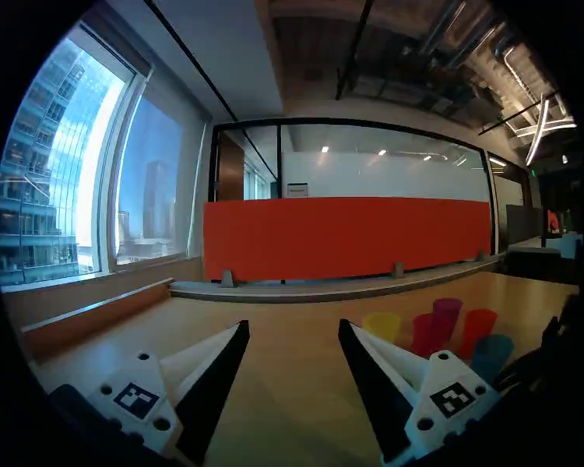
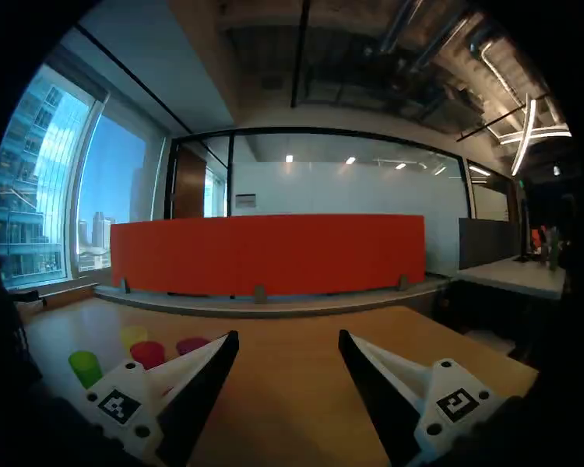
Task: Pour water
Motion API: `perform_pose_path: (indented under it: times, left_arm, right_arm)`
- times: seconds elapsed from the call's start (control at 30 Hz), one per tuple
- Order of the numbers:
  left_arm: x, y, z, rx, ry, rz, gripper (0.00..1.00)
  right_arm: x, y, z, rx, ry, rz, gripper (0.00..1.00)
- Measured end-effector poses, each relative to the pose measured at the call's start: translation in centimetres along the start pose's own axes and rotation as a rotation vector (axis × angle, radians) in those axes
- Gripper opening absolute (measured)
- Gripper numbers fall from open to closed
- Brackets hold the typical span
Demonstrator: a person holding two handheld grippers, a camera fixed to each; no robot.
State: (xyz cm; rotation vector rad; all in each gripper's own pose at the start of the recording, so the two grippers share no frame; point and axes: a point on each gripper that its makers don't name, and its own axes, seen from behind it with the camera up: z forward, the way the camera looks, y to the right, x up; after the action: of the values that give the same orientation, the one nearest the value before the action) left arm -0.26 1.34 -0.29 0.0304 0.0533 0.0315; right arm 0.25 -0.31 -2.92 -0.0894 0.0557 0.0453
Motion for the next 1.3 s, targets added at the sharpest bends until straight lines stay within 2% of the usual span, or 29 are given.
perform_pose_path:
  times: [0.2, 0.6, 1.3]
  left_arm:
    - [-1.3, -0.6, 0.1, 0.001, -0.012, -0.007, 0.84]
    - [-2.2, -1.0, 0.3, -0.007, -0.004, -0.018, 0.84]
    - [-3.6, -0.8, 0.6, -0.012, -0.031, -0.022, 0.84]
  right_arm:
    - [-0.2, -0.1, -0.3, -0.004, -0.001, -0.003, 0.99]
    - [0.0, -0.6, -0.2, -0.004, -0.004, -0.017, 0.99]
    - [0.7, -1.1, 0.0, 0.005, 0.001, -0.025, 0.99]
